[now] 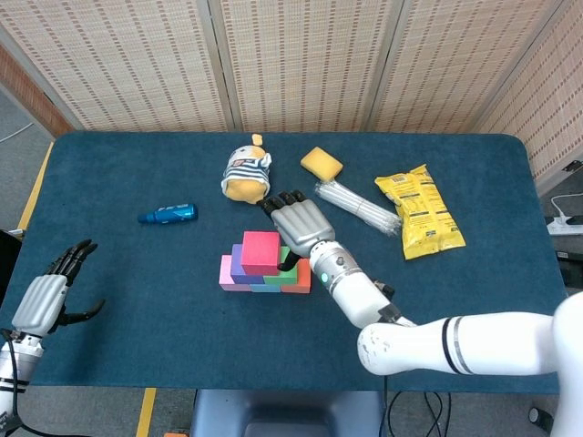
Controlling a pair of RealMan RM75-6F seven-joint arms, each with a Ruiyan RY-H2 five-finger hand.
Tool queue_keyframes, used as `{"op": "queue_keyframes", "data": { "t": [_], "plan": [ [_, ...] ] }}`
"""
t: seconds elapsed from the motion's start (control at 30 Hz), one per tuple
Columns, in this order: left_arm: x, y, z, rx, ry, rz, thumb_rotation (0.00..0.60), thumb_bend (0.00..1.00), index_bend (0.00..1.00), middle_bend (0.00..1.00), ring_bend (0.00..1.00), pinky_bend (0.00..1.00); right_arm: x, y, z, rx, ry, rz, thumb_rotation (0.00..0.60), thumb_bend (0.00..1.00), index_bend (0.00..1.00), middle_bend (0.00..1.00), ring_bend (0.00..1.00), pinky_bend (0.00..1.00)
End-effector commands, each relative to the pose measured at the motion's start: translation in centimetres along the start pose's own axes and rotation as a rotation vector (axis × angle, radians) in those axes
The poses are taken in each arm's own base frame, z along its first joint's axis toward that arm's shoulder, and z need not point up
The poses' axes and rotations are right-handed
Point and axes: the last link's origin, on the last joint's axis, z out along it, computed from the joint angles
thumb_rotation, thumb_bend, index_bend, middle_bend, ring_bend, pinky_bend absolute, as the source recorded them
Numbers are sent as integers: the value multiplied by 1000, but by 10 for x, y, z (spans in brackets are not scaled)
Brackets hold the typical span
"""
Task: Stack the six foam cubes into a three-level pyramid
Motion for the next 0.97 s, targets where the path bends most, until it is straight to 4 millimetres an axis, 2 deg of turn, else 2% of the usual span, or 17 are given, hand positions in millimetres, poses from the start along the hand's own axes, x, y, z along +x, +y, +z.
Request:
{"op": "queue_keyframes", "data": {
  "t": [0.03,0.1,0.23,0.37,0.5,0.6,0.73,0.83,0.97],
  "plan": [
    [5,-8,-1,38,49,29,600,294,33,0,0,132,3,44,-32,-29,98,104,600,238,1,177,10,40],
    [7,-14,-3,61,75,52,600,293,41,0,0,130,-3,65,-45,-51,160,145,600,238,10,178,15,67],
    [12,-24,-12,102,127,111,600,291,65,0,0,127,-33,119,-84,-104,281,157,600,238,60,179,28,157],
    [16,-28,-28,115,137,143,600,291,81,0,0,127,-68,165,-120,-127,361,157,600,238,60,146,18,95],
    [18,-27,-45,119,164,174,600,293,88,6,0,127,-101,202,-158,-148,424,158,600,238,6,58,0,9],
    [16,-24,-56,118,172,193,600,293,88,11,0,121,-120,218,-180,-165,459,170,600,238,0,8,0,0],
    [11,-20,-71,131,153,190,600,293,87,12,0,117,-143,234,-209,-190,500,222,600,238,0,0,0,0],
    [8,-17,-79,141,135,184,600,292,83,11,0,116,-154,240,-225,-209,509,246,600,238,0,0,0,0],
    [7,-13,-85,147,136,179,600,292,79,11,0,116,-162,246,-237,-229,521,269,600,238,0,0,0,0]
  ]
}}
